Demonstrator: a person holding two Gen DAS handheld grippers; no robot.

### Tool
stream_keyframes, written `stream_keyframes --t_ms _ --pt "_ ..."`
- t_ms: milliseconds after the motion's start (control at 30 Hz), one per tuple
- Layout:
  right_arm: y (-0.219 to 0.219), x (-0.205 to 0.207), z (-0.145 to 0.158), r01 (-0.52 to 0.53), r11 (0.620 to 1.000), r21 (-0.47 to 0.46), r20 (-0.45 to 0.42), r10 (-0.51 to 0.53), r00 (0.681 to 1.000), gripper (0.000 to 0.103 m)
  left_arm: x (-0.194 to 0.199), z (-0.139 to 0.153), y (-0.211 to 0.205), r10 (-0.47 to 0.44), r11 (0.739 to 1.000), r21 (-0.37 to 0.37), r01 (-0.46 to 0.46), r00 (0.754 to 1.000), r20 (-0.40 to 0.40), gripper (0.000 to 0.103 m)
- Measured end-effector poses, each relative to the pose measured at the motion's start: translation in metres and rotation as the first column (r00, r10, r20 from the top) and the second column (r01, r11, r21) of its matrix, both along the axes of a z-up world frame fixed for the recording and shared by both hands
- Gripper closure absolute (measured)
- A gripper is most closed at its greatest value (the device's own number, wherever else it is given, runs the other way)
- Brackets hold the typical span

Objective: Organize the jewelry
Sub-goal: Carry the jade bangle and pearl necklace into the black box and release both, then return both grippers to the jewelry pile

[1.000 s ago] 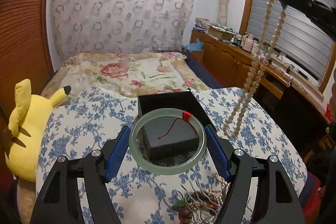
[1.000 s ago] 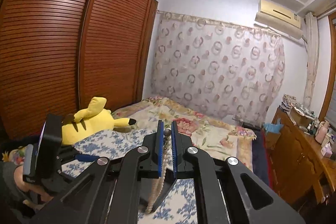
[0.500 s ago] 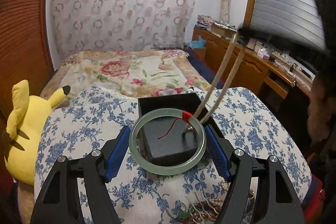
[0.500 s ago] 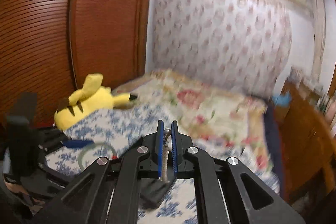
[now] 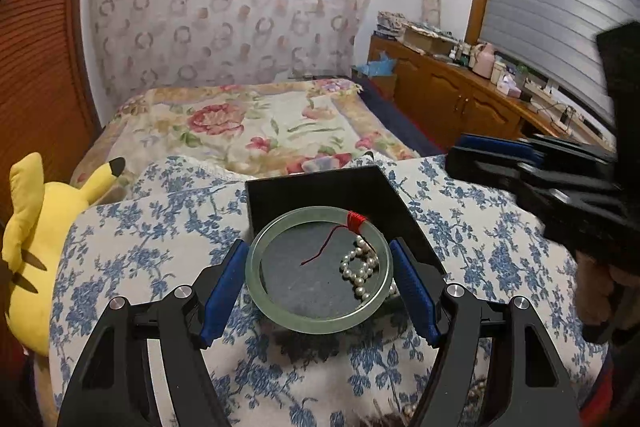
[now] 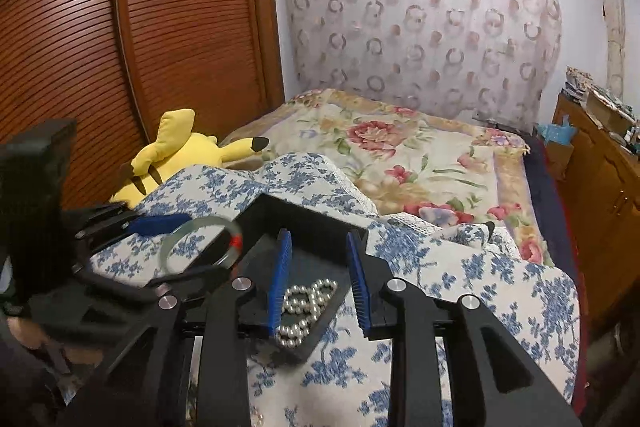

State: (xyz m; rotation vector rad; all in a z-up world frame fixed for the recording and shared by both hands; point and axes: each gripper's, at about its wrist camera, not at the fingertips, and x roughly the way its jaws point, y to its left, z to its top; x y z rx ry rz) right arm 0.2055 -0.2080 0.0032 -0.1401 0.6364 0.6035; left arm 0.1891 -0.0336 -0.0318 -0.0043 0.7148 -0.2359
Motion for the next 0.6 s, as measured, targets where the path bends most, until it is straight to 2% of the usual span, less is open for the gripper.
stream_keyframes --t_ms 267,367,600 --pt "-0.026 -0.025 -0.008 0.007 1.0 0.012 0.01 -0.007 1.0 0.072 0.017 -0.01 -0.015 0.004 0.999 0.05 -0.002 1.0 -0.03 0.033" --pt "-0.033 -0.033 -0.013 0.016 1.0 0.015 0.005 -0.016 1.0 0.072 0.011 -0.008 -0.014 -0.002 0.999 0.043 0.002 1.0 -0.014 0.025" --pt "-0.043 -0.06 -0.027 0.026 1.0 0.006 0.001 -0.026 1.0 0.072 -0.01 0.001 -0.005 -0.004 1.0 0.03 0.003 1.0 0.003 0.024"
